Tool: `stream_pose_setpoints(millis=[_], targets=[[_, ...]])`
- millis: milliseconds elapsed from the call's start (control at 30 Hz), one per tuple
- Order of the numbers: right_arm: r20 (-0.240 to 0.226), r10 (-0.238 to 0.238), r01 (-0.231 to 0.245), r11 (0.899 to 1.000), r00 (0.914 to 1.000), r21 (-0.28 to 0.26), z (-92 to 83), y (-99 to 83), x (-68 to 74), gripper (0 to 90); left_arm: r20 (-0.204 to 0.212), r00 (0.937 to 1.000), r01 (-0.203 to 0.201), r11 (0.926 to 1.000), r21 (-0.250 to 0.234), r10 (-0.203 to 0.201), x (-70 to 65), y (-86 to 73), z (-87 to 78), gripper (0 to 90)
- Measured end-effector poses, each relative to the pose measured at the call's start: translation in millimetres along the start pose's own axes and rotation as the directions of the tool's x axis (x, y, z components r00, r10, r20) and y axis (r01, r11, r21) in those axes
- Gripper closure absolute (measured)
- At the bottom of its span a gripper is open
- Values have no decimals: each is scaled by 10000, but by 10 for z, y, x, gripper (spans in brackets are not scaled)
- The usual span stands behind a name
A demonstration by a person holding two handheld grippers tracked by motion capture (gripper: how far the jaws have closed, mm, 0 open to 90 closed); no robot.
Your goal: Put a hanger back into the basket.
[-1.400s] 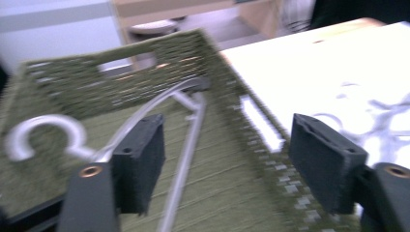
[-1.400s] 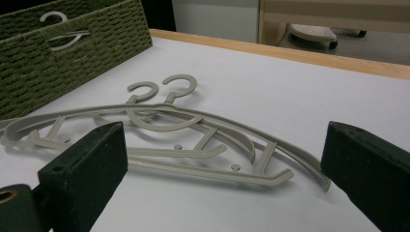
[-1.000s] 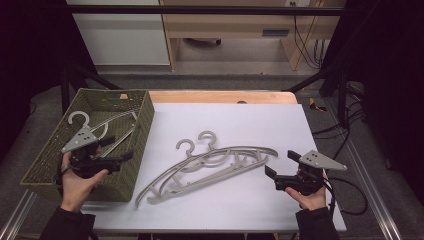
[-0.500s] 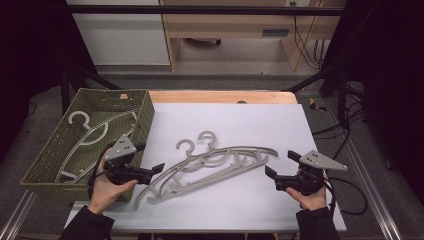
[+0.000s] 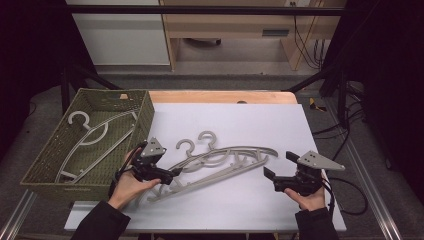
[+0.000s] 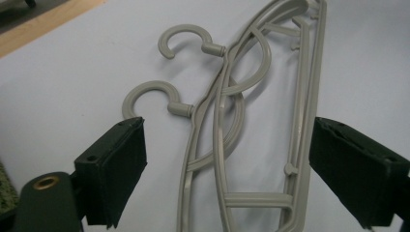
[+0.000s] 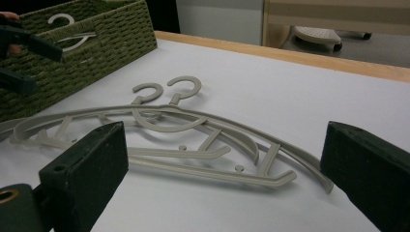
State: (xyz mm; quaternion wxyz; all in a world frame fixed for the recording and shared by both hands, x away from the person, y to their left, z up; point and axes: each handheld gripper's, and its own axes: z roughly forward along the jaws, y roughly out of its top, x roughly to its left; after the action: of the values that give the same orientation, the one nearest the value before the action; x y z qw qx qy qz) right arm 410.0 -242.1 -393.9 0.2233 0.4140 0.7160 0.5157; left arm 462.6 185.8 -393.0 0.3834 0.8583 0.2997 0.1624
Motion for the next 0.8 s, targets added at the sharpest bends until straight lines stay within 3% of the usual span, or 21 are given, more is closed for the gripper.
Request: stream_pose_setpoints(millis=[400, 800], targets=[[-33, -5, 5, 10000, 10000, 33, 6, -1, -3, 33, 65, 10000, -43, 9950, 994, 37, -4, 43, 379, 287], [-27, -21, 22, 9999, 10000, 111, 26, -9, 1, 34, 75, 9996, -265, 9774, 2096, 255, 10, -24, 659, 479]])
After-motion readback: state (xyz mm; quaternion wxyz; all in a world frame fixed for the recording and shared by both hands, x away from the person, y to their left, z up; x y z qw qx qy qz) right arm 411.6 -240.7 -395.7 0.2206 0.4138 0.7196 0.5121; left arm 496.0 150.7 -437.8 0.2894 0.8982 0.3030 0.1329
